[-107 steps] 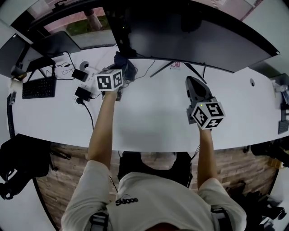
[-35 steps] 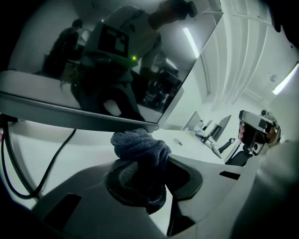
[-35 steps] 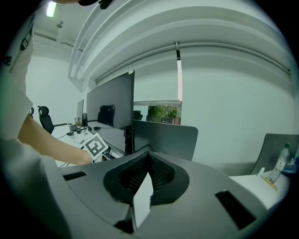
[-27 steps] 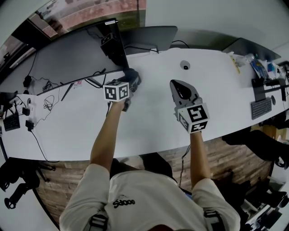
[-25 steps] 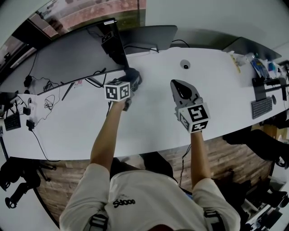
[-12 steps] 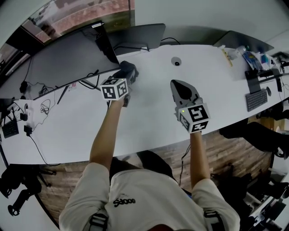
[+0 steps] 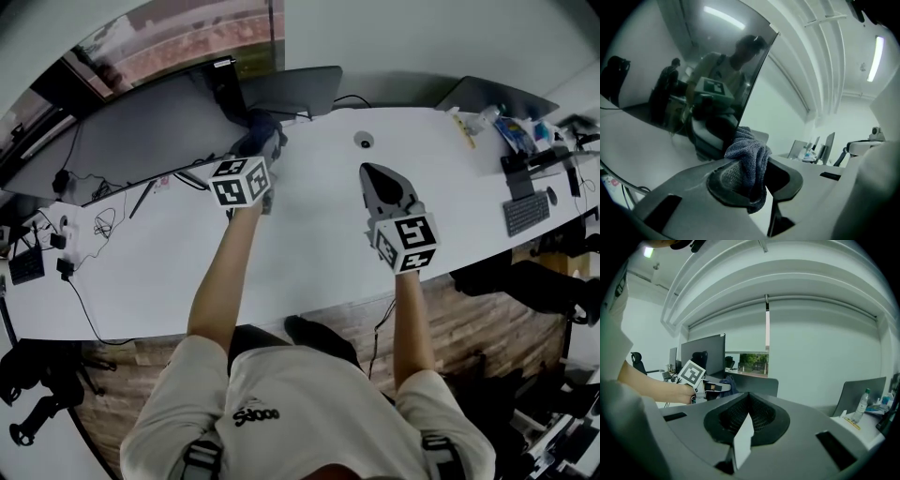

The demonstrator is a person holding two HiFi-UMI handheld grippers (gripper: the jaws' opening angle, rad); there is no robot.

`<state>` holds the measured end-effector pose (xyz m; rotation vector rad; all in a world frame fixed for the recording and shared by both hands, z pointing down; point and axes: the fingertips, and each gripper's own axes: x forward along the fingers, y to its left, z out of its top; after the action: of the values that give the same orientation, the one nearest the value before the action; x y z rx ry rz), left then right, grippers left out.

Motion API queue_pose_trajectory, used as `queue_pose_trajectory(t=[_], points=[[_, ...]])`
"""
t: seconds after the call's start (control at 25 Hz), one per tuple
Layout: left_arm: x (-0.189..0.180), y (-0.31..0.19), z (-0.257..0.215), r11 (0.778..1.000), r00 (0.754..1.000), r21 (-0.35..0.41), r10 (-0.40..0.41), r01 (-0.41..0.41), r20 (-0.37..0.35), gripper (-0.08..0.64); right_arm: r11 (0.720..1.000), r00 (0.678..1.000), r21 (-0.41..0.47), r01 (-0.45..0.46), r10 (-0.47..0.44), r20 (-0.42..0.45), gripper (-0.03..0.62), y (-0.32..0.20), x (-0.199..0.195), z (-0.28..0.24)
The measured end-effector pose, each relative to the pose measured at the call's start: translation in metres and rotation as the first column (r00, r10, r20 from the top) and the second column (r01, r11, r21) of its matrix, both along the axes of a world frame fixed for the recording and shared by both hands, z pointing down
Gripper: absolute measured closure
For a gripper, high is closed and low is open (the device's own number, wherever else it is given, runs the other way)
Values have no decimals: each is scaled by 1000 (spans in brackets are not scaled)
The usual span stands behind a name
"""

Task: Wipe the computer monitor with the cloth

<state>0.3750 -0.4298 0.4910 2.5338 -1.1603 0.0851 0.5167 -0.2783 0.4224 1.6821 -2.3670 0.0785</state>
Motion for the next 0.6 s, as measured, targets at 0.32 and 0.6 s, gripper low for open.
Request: queue_pose_trajectory(t=[0.32,0.6], points=[[-12,18,-60,996,998,76,52,-54,23,479,998,1000,58,-14,13,18,588,14,-14,-36],[-12,27,-119,976,989,162,135,-144,67,479,994,1000,105,-12,11,8,588,20,-29,-66]])
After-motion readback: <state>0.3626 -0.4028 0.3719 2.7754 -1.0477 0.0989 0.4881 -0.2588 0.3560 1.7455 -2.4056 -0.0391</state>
